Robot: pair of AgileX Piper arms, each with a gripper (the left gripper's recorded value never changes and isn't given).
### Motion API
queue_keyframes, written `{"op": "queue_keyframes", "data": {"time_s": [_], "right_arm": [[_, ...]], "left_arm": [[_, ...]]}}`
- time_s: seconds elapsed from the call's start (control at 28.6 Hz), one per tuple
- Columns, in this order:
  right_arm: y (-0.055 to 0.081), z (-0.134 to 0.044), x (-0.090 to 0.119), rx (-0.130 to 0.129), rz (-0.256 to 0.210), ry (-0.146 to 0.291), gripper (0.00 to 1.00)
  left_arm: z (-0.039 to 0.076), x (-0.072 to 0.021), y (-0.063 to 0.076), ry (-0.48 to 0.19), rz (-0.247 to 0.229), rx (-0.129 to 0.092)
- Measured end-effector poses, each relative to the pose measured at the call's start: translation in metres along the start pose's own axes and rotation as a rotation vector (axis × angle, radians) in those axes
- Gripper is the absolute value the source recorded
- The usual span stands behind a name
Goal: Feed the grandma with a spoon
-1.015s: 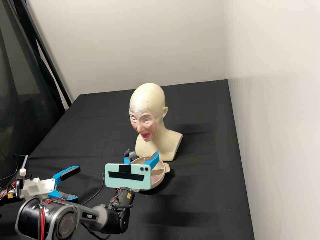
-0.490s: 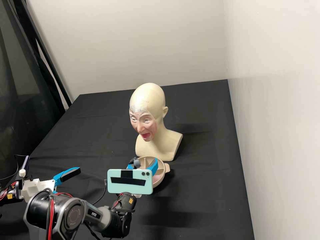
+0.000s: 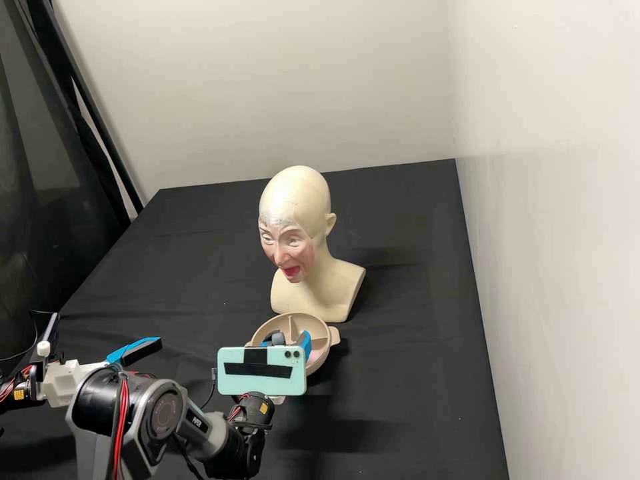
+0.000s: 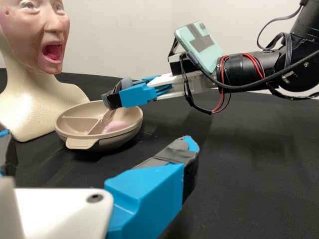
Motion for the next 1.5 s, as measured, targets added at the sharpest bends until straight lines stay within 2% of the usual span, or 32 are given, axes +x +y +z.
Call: {"op": "queue_keyframes", "data": {"time_s": [0.17, 0.31, 0.59, 0.84, 1.05, 1.5], "right_arm": [[-0.004, 0.001, 0.007, 0.003, -0.009, -0.008, 0.00], [-0.006, 0.004, 0.013, -0.008, -0.013, -0.016, 0.00], [-0.010, 0.011, 0.023, 0.000, -0.025, -0.046, 0.00], [-0.011, 0.013, 0.028, 0.002, -0.023, -0.049, 0.00], [-0.011, 0.013, 0.032, 0.012, 0.000, -0.047, 0.00], [-0.011, 0.010, 0.032, 0.018, -0.001, -0.059, 0.00]], "left_arm": [[0.005, 0.0003, -0.001, -0.019, -0.005, 0.003], [0.008, 0.0022, -0.005, -0.030, -0.019, 0.005], [0.014, 0.0056, -0.012, -0.051, -0.042, 0.007], [0.020, 0.0090, -0.013, -0.070, -0.044, 0.008], [0.021, 0.0110, -0.010, -0.070, -0.034, 0.007], [0.021, 0.0110, -0.010, -0.070, -0.034, 0.007]]}}
